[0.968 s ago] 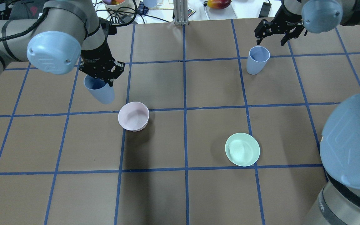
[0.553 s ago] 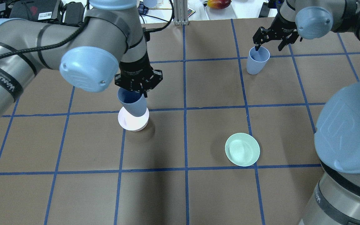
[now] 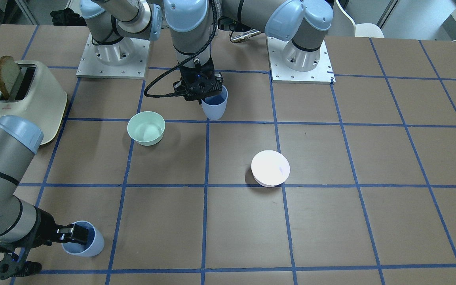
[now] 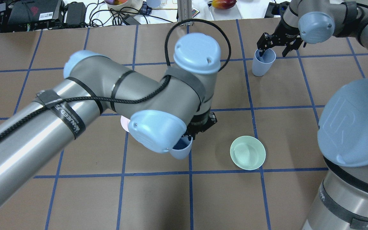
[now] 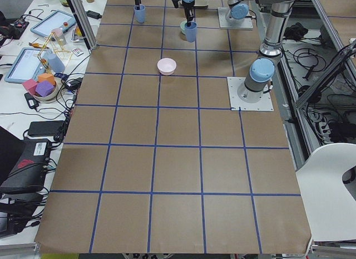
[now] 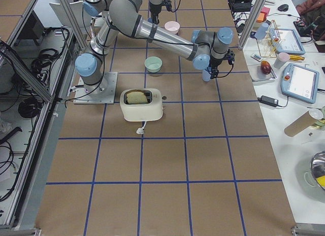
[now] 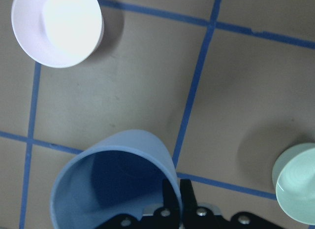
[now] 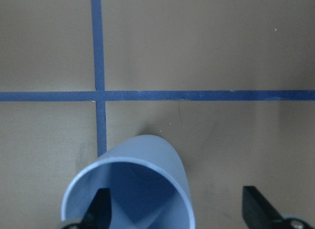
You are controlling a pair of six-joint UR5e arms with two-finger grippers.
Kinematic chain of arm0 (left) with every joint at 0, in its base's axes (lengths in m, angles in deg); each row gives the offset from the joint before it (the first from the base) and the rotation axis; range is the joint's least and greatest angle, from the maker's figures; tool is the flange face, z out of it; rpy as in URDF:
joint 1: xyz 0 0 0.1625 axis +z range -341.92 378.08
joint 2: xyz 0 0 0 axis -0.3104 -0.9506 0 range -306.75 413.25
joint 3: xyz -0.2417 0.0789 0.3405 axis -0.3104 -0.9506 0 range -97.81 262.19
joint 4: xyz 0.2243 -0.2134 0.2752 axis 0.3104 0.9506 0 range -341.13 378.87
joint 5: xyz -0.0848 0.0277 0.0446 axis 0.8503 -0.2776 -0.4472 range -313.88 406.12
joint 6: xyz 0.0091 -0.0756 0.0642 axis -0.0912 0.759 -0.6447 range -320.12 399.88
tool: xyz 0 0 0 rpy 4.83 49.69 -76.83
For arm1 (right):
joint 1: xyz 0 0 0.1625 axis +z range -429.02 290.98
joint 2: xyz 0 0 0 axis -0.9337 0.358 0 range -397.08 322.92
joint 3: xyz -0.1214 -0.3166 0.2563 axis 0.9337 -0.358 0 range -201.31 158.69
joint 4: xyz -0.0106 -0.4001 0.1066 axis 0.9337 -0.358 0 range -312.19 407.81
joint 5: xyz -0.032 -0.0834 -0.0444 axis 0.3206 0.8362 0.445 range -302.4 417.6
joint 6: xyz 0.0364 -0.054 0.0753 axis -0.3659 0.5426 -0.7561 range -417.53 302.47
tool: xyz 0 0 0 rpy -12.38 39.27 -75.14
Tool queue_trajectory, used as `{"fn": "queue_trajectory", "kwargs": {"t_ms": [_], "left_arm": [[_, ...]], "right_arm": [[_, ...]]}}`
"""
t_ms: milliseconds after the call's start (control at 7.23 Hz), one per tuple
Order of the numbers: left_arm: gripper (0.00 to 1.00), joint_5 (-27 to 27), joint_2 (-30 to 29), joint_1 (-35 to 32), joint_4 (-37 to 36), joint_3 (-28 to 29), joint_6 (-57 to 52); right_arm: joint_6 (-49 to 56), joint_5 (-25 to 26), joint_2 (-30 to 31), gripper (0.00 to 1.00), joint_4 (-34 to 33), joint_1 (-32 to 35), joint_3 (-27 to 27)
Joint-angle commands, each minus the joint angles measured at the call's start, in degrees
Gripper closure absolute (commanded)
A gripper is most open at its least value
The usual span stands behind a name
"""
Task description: Stack blue cups with both arms
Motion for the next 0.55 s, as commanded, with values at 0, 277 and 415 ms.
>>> {"fn": "queue_trajectory", "kwargs": {"t_ms": [0,277,415], "left_arm": [[1.00,0.8,-0.4,-2.5,-8.2,-7.2,5.5],[1.00,1.2,-0.5,-2.7,-10.2,-9.5,5.5],[1.00,1.2,-1.3,-2.7,-11.3,-9.5,5.6]], "right_arm": [[-0.1,0.0,-0.1,1.00,0.7,0.0,0.0],[-0.1,-0.1,0.0,1.00,2.1,0.0,-0.3],[-0.1,-0.2,0.1,1.00,2.2,0.0,-0.3]]}}
